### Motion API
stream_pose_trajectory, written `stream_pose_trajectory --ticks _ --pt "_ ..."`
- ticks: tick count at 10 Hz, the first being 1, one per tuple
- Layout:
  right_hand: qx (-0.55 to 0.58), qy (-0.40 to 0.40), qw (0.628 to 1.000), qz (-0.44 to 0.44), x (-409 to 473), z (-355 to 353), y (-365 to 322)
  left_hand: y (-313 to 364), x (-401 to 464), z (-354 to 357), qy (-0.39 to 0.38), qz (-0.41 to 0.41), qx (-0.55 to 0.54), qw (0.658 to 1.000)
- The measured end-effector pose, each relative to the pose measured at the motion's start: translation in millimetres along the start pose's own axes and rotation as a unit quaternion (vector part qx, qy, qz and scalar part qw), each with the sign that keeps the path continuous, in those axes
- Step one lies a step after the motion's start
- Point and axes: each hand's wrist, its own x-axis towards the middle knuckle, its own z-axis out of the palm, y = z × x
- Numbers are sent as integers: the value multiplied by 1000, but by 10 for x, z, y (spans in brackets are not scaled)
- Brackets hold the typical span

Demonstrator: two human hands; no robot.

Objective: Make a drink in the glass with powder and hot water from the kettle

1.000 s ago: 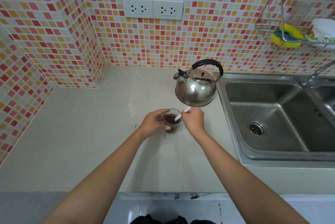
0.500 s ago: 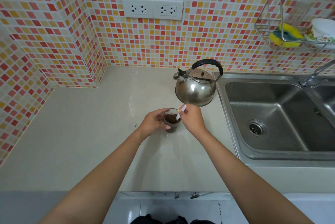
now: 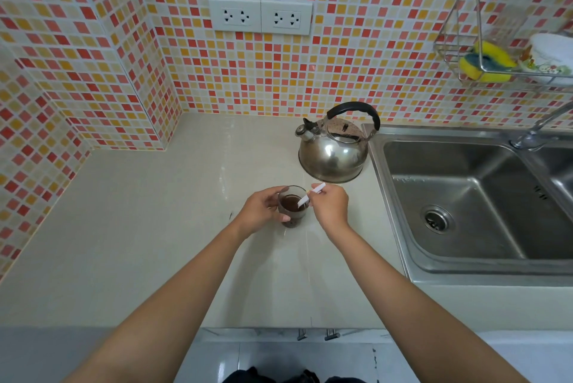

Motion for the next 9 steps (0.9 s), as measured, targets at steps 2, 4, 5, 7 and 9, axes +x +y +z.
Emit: stream_pose_trajectory --ticks 2,4,5,7,9 --pt "-44 -7 999 31 7 10 -32 -10 0 -9 8 0 5 1000" --pt "-47 -13 998 48 3 12 -43 -68 28 -19 5 -8 5 1000" --pt "-35 -17 998 47 15 7 -24 -64 25 -17 4 -10 8 1000" --pt "-24 -21 999 24 -62 -63 -15 -8 -7 -56 3 -22 34 999" --pt "-96 143 983 -69 -30 -373 -144 196 -38 -361 84 9 225 971"
